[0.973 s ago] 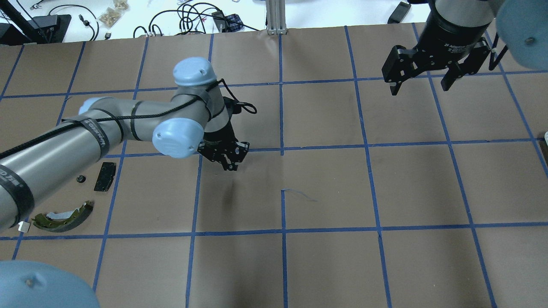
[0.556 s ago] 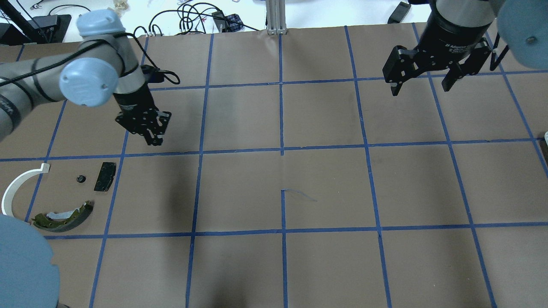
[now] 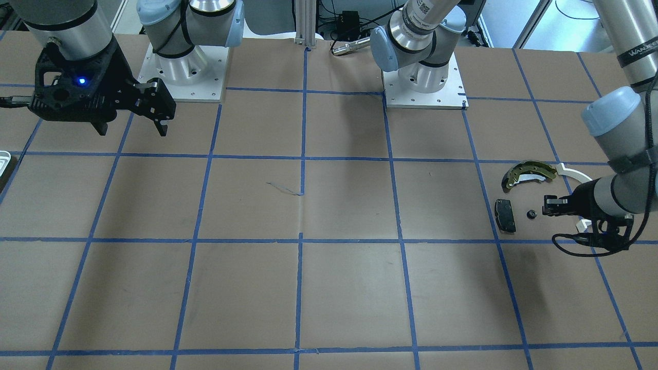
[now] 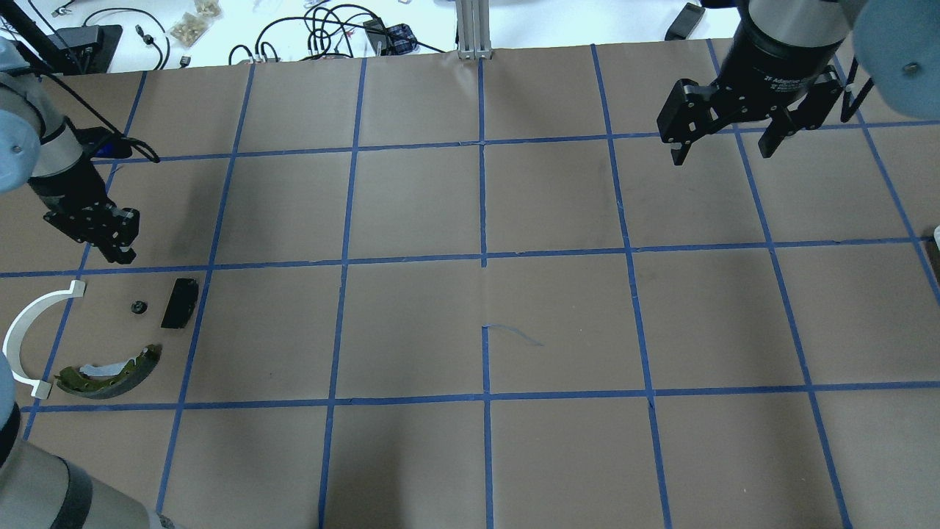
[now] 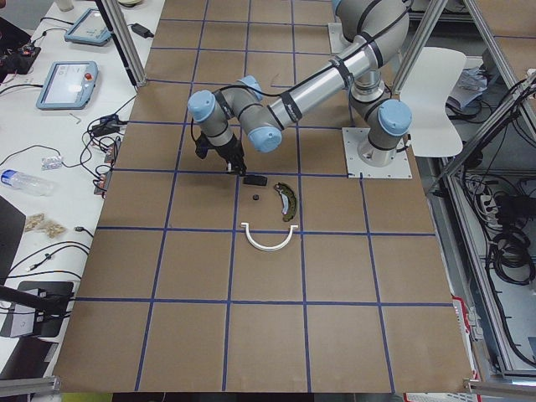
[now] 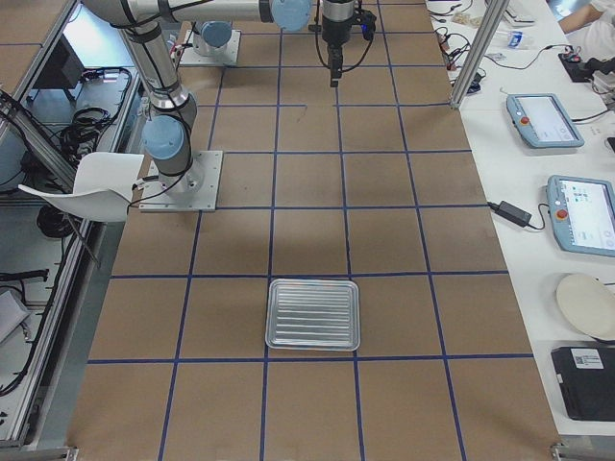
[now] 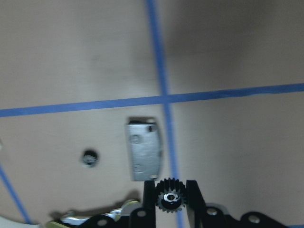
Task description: Place bearing gear from tray to pile
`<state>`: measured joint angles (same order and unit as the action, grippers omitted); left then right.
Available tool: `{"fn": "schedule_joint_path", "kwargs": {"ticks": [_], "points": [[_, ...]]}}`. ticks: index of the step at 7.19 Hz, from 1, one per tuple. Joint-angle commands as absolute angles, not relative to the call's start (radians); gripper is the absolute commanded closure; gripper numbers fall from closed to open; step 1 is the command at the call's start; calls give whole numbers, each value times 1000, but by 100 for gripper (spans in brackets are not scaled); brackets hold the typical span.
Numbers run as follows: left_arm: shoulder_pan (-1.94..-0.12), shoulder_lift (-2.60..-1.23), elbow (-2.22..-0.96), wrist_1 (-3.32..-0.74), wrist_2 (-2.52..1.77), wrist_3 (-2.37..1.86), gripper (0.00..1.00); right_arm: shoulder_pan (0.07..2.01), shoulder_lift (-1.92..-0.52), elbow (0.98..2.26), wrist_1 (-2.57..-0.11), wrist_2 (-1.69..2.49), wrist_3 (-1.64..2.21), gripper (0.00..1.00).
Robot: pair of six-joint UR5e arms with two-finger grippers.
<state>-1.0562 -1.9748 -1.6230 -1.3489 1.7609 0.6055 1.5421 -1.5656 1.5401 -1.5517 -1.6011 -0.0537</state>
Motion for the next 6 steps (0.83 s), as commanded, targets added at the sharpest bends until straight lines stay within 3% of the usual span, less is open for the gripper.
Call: {"fn": "schedule_joint_path", "kwargs": {"ticks": [1, 6], "points": [[-991, -2029, -1644, -1260, 1766, 672, 100, 1542, -1568, 1540, -1551, -1600, -54, 0], [-983, -2086, -1644, -1258, 1769, 672, 100, 1542, -1569, 1540, -1551, -1601, -55, 0]]}}
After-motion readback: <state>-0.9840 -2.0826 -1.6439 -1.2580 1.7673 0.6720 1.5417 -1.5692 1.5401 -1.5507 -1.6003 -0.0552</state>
